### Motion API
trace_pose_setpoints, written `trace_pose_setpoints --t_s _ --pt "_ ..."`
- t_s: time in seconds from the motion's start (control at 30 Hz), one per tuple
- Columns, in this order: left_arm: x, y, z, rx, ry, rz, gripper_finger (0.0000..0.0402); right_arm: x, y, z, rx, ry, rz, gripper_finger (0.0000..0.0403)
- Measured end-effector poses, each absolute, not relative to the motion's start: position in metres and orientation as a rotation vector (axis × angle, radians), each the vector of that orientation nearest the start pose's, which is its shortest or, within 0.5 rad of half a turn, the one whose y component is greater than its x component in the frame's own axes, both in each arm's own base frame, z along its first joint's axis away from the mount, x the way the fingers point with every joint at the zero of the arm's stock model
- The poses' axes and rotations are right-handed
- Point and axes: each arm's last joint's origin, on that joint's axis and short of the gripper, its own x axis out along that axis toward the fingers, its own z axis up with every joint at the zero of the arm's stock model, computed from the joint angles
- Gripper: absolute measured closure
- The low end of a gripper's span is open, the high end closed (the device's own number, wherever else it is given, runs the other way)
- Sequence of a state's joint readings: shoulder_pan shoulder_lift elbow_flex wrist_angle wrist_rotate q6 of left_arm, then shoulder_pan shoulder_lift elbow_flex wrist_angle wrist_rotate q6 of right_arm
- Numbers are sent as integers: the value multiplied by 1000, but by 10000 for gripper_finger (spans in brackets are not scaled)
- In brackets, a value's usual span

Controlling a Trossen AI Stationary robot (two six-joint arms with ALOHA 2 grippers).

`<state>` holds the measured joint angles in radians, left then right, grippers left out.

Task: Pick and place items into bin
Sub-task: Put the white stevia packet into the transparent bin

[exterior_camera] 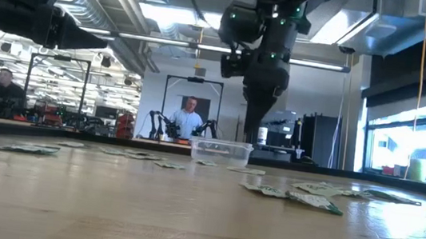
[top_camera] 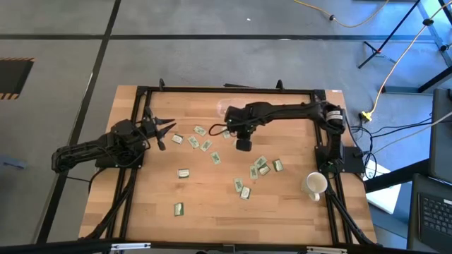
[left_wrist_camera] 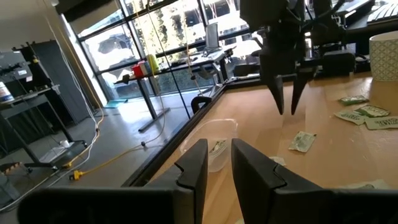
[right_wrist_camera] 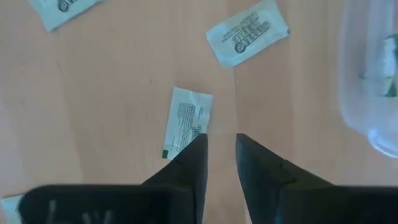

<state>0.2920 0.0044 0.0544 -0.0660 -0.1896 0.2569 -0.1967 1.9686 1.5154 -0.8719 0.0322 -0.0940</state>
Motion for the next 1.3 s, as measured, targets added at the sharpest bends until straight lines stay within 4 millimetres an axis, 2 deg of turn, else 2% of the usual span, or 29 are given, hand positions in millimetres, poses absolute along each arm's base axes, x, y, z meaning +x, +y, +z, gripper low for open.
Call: trace_pose_setpoints --t_s 0.13,0.37,0.6,1.1,1.3 --pt "88 32 175 251 81 476 334 387 -76 186 39 1379 -129 324" --pt "88 32 175 251 85 476 334 386 -69 175 24 1413 -106 323" --pt "88 32 174 250 90 475 334 375 -56 143 -20 1431 -77 322" --pt "88 32 174 250 90 475 334 377 -55 140 -45 1411 -93 323" --pt "88 32 174 250 91 475 334 377 -55 140 -42 1412 -96 352"
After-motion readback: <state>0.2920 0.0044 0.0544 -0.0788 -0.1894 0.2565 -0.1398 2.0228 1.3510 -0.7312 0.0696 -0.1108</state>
